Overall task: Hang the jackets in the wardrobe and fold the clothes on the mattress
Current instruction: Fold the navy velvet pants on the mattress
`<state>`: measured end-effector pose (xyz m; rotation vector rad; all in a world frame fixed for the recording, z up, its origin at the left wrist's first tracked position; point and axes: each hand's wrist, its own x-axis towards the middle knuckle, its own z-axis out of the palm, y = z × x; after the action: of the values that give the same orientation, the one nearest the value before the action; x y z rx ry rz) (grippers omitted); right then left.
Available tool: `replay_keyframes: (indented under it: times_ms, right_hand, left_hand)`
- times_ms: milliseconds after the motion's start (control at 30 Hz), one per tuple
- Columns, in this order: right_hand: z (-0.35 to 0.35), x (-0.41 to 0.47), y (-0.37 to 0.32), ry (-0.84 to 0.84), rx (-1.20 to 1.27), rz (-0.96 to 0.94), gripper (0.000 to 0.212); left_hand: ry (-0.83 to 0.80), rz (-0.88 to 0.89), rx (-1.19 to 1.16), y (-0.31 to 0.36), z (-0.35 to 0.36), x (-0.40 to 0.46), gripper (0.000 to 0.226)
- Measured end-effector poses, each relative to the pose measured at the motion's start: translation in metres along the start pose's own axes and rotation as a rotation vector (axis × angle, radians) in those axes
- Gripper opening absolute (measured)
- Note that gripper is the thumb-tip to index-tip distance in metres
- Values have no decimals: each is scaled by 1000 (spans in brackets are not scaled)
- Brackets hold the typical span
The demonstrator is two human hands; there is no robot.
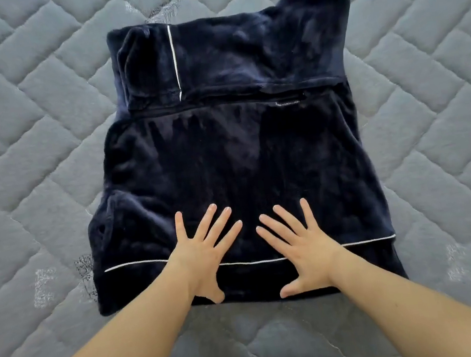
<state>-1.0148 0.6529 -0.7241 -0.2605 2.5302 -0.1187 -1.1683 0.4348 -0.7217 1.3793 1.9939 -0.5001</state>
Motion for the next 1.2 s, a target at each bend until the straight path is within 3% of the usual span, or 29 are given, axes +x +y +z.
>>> replay_keyframes:
  times_ms: [133,233,300,367,467,667,767,900,1000,1100,1200]
  right_hand:
    - [-2,0,-14,-84,-91,3,120]
    - [-8,5,-34,-82,-174,37,87]
    - [-16,9,-46,-47,-145,140,58]
    - [-30,18,-44,-60,-98,277,50]
    - [-59,26,-18,-103,-16,494,45]
    - [-137,43,48,-400,-18,736,44]
    - [-186,58,79,-423,-82,776,38]
    - [-248,91,129,-230,-147,855,40]
    - [-281,121,171,65,-151,856,43]
    - [-284,150,210,350,-220,784,38]
    - [-247,178,234,417,-70,756,33]
  left_hand:
    - [-5,-117,39,18,4,-12,142]
    - [59,-156,47,26,-1,-17,122]
    - [137,-194,19,14,-17,-15,101]
    - [219,-290,-1,-9,-39,-10,68]
    - [188,-422,-72,-45,-75,-10,27]
    - [-183,-642,-206,-90,-142,-7,38]
    - [-197,-693,-146,-121,-201,8,42]
    - [-30,-694,179,-166,-273,41,37]
    - [162,-767,320,-202,-292,68,38]
    - [429,-742,-33,-218,-281,109,48]
    - [462,-618,-467,-223,-252,156,54]
